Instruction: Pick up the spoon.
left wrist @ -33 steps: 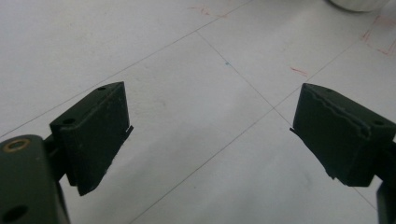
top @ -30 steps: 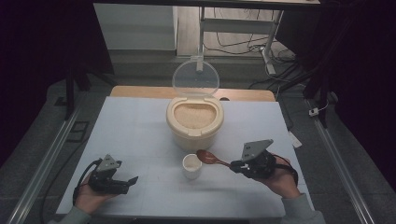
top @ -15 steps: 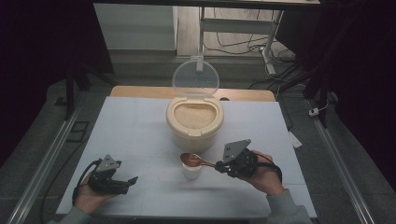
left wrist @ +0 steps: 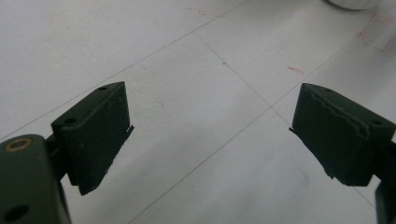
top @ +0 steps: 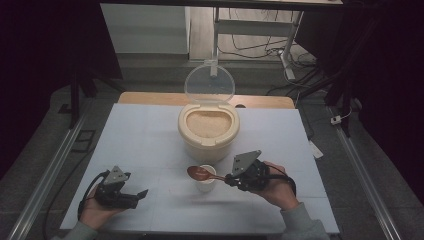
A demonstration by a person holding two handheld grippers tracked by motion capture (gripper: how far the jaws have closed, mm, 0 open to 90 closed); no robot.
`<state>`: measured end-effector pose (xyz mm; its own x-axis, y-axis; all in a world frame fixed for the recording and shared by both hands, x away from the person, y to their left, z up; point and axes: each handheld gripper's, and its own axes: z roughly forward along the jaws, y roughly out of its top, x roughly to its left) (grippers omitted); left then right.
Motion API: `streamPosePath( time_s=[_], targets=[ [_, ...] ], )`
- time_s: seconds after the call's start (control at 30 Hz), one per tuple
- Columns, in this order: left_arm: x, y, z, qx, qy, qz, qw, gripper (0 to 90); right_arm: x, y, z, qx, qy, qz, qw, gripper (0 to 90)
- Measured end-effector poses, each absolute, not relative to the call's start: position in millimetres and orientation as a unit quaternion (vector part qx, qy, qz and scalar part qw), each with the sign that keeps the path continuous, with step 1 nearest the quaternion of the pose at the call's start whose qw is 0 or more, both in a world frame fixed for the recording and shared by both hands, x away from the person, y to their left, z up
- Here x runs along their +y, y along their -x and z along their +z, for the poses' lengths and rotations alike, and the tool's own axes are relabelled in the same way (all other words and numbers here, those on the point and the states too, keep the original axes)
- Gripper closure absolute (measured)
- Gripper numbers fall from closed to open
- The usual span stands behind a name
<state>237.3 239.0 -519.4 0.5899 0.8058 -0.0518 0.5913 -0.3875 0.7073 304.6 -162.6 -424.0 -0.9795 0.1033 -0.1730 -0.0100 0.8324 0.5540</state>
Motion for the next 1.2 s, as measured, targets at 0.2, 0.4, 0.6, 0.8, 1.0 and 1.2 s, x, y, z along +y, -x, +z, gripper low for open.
streamPosePath(
  time_s=[0.2, 0.4, 0.6, 0.8, 1.0, 1.2],
  targets=[
    [233, -237, -509, 0.412, -0.822, 0.149, 0.363, 13.3, -160, -305, -426, 0.951, -0.021, 0.294, 0.098, 80.0],
    [197, -236, -468, 0.343, -0.844, 0.158, 0.381, 13.4, -161, -305, -427, 0.952, -0.027, 0.290, 0.097, 80.0],
    [172, -240, -449, 0.307, -0.854, 0.158, 0.390, 14.1, -157, -304, -428, 0.953, -0.022, 0.287, 0.097, 80.0],
    [145, -245, -433, 0.270, -0.864, 0.156, 0.396, 15.9, -154, -302, -428, 0.952, -0.017, 0.290, 0.098, 80.0],
    [119, -247, -421, 0.227, -0.879, 0.157, 0.390, 19.5, -150, -300, -428, 0.953, -0.009, 0.287, 0.099, 80.0],
    [95, -253, -416, 0.194, -0.900, 0.143, 0.364, 24.1, -144, -296, -426, 0.953, 0.000, 0.284, 0.104, 80.0]
  ],
)
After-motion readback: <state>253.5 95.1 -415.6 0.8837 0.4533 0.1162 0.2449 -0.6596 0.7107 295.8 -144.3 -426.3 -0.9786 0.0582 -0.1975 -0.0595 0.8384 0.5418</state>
